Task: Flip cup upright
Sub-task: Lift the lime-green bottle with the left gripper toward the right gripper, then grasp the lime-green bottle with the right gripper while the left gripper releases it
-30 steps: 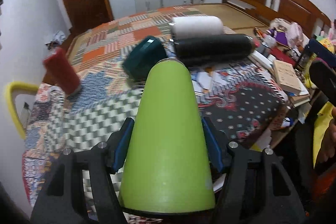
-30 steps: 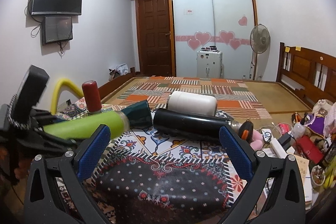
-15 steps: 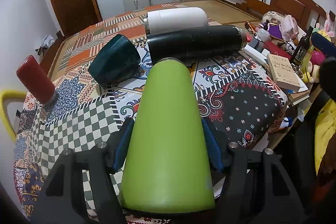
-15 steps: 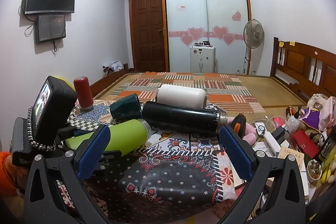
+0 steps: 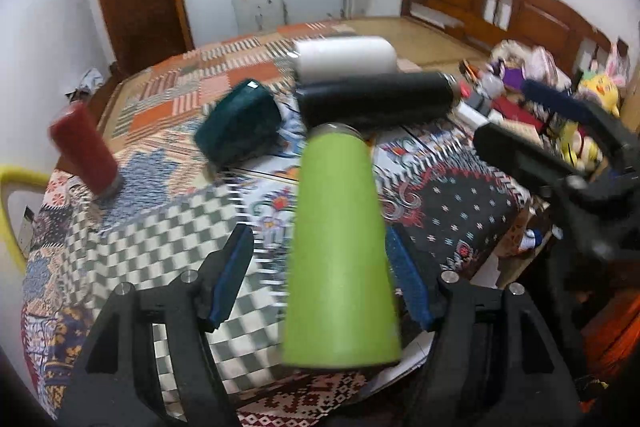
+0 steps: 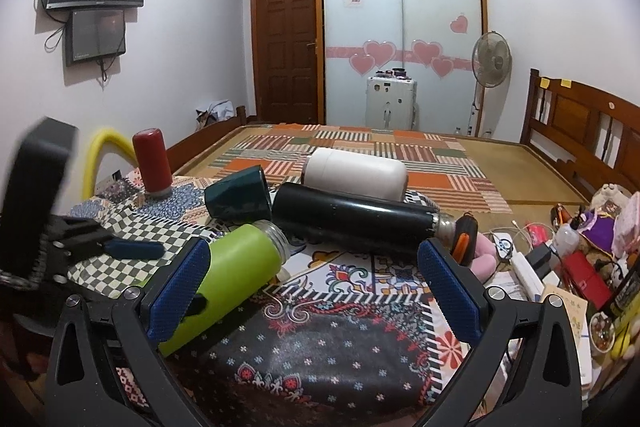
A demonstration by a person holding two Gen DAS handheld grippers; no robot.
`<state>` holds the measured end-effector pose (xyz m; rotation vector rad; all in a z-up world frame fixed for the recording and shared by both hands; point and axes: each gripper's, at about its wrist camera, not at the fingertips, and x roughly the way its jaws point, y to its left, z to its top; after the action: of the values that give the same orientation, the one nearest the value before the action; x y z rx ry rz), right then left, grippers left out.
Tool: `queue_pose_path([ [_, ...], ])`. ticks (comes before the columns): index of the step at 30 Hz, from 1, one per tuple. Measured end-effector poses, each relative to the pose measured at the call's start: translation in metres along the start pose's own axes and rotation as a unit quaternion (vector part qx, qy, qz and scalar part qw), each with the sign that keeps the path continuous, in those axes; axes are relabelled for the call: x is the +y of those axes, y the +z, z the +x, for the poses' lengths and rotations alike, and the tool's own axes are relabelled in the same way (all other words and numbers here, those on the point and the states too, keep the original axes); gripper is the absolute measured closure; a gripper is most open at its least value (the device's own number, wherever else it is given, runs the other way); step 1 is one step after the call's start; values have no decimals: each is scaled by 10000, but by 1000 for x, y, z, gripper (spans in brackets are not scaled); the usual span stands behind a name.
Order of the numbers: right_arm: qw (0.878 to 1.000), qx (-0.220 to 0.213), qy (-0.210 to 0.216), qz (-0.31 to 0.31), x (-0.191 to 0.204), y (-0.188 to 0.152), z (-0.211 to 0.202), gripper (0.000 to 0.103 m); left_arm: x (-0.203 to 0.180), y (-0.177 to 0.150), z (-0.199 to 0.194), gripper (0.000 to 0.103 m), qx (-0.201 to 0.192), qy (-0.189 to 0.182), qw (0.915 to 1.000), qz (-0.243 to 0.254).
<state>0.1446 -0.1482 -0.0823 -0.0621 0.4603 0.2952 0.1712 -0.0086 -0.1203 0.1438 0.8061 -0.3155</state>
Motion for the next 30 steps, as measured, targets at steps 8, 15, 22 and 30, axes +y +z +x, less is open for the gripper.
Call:
queue_pose_path([
  [8, 9986, 394, 127, -324, 20, 3, 34, 0, 58, -19, 3, 28, 184, 325, 9987, -354],
  [15, 9916, 1124, 565, -315, 31, 3, 62, 0, 68, -45, 17, 27, 361, 314, 9982, -374],
  [22, 9817, 1695, 799, -325, 37, 5, 78, 1, 66, -51, 18, 27, 188, 228, 9987, -421],
  [30, 9583, 2624, 1126, -102, 42, 1, 108, 1, 51, -53, 19, 20, 69, 51, 9996, -271],
])
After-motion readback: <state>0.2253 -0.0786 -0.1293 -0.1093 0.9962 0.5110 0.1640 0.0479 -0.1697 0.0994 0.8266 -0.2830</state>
